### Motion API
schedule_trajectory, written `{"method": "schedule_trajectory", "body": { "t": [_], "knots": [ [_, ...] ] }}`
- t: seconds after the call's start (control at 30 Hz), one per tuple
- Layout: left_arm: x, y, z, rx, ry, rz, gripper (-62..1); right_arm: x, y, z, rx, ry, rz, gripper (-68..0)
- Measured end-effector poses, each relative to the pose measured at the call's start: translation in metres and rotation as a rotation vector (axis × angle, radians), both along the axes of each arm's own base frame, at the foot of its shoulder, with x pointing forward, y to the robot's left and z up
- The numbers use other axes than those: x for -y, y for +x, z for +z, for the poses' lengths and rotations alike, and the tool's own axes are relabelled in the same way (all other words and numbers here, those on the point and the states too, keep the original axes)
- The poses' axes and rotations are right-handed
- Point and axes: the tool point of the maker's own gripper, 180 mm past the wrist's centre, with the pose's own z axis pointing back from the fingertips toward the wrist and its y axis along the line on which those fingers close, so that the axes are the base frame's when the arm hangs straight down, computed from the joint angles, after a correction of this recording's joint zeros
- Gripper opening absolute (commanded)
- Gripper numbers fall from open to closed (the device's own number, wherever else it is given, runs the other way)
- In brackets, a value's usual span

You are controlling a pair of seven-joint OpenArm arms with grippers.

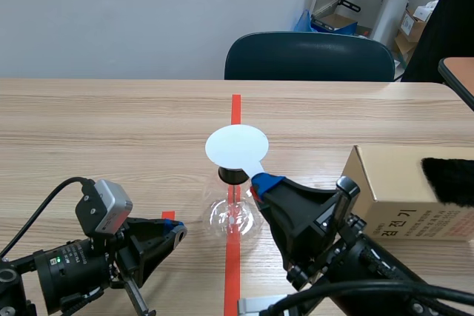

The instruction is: Do the electroscope experiment

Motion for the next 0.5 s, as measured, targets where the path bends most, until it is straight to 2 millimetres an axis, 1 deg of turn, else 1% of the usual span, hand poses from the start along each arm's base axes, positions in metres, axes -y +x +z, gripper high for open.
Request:
{"method": "schedule_trajectory", "body": {
  "t": [0.17, 0.23, 0.37, 0.5],
  "knots": [
    [0.000, -0.002, -0.001, -0.005, 0.000, 0.000, -56.9, 0.000, 0.000, 0.000, 0.000, 0.000, -0.003, -67.1],
    [0.000, -0.004, -0.003, -0.011, 0.000, 0.001, -56.9, 0.004, 0.004, 0.000, 0.001, 0.002, -0.030, -67.1],
    [0.000, -0.009, -0.006, -0.024, 0.000, 0.001, -56.9, 0.012, 0.011, 0.001, 0.003, 0.006, -0.093, -67.1],
    [0.000, -0.009, -0.006, -0.024, 0.000, 0.001, -56.9, 0.026, 0.022, 0.003, 0.007, 0.014, -0.190, -67.1]
  ]
}}
